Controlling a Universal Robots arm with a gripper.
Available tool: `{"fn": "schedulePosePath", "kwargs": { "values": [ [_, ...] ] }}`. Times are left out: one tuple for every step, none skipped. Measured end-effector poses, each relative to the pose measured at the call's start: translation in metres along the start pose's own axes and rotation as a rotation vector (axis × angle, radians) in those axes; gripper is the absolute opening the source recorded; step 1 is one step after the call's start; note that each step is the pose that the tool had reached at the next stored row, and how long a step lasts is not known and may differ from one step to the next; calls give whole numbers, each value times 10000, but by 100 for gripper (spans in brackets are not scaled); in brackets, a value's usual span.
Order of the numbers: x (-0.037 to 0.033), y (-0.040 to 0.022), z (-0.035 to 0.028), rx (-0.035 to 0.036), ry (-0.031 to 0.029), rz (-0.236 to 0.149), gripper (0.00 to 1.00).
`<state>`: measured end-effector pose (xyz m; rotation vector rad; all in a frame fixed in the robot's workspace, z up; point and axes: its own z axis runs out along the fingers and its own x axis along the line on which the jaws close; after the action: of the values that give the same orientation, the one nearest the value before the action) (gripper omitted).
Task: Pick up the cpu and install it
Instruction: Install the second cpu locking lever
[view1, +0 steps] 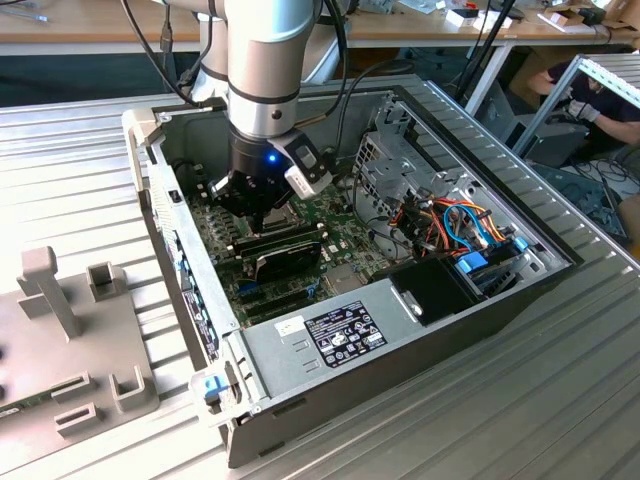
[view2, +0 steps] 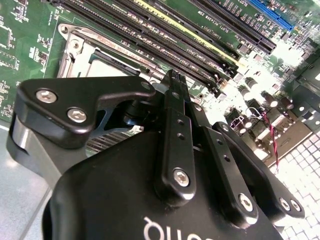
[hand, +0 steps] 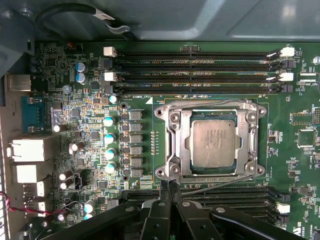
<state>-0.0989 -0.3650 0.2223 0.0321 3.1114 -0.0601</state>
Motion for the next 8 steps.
{"fn": "schedulePosePath", "kwargs": {
  "values": [
    [0, 0, 1, 1, 1, 0, 11],
    [0, 0, 3, 0, 0, 0, 11],
    [0, 0, 5, 0, 0, 0, 11],
    [0, 0, 5, 0, 0, 0, 11],
    [0, 0, 6, 0, 0, 0, 11],
    [0, 0, 7, 0, 0, 1, 11],
    [0, 0, 10, -1, 0, 0, 11],
    [0, 0, 10, 0, 0, 0, 11]
  ]
}}
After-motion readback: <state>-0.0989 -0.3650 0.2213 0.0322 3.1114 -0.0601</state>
